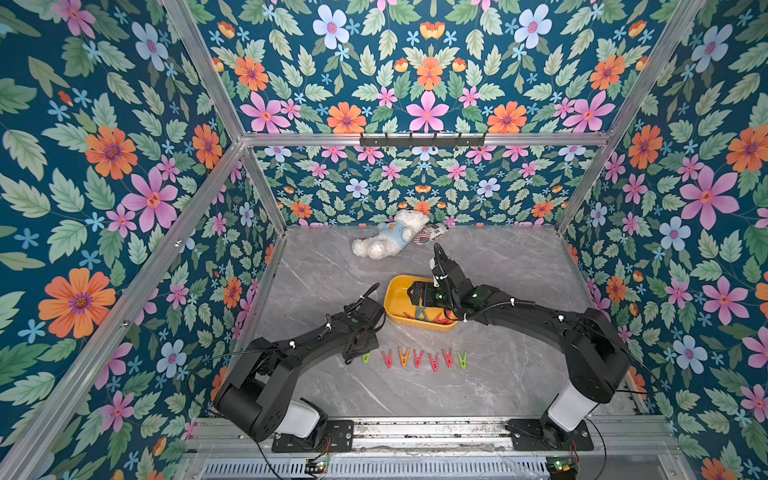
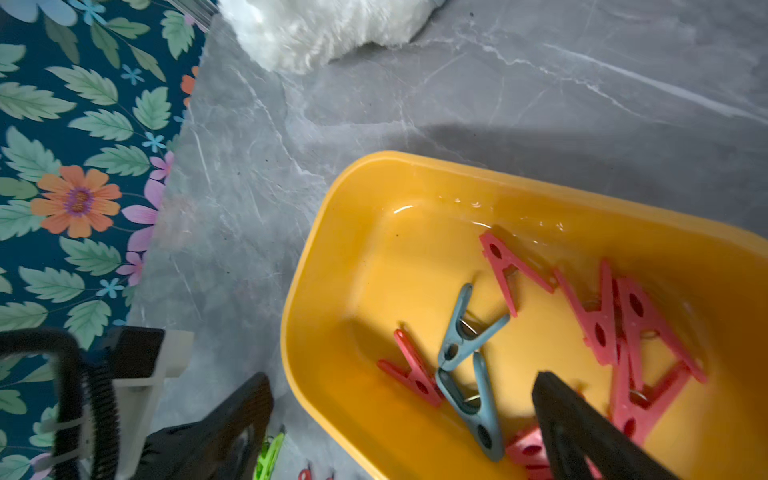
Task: Take the clothespins out of the storage box
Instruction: Place the clothespin at the center of the board.
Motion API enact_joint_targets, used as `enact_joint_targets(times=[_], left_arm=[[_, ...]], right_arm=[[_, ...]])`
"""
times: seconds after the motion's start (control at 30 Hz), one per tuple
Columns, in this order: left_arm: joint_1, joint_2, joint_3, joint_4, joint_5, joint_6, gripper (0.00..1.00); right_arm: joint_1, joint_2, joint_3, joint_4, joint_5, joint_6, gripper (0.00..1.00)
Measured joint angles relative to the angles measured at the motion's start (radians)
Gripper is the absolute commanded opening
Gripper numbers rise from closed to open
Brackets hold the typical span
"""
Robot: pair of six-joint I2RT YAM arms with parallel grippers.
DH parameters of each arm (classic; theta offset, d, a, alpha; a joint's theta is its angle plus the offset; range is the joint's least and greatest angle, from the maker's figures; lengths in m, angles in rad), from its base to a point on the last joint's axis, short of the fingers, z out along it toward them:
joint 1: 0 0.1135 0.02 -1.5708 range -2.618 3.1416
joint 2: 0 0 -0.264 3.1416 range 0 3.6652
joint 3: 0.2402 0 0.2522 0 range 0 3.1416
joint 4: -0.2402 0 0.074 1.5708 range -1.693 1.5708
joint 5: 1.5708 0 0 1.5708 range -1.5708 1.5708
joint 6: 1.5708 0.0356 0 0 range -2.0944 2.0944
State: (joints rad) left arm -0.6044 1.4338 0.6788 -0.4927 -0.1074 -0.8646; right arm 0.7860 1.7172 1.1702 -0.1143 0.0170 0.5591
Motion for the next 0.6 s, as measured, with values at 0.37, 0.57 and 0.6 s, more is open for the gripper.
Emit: enact_joint_targets(times=[0.37,0.57,0.6], left_arm=[[-0.004,-0.048,0.045,-0.049,0.027,0.001,0.41],[-0.004,-0.098,0.125,-0.096,0.003,0.009,0.68],[-0.004,-0.107,0.137,-0.098,0.000,0.009,0.70]], right_arm=[[-0.013,0.120,0.118,-0.092,0.028,0.013,0.59],[-0.031,0.178,0.152,-0.150,0.026,0.061,0.40],[-0.035,0.189,0.158,-0.159,0.020,0.073,0.40]])
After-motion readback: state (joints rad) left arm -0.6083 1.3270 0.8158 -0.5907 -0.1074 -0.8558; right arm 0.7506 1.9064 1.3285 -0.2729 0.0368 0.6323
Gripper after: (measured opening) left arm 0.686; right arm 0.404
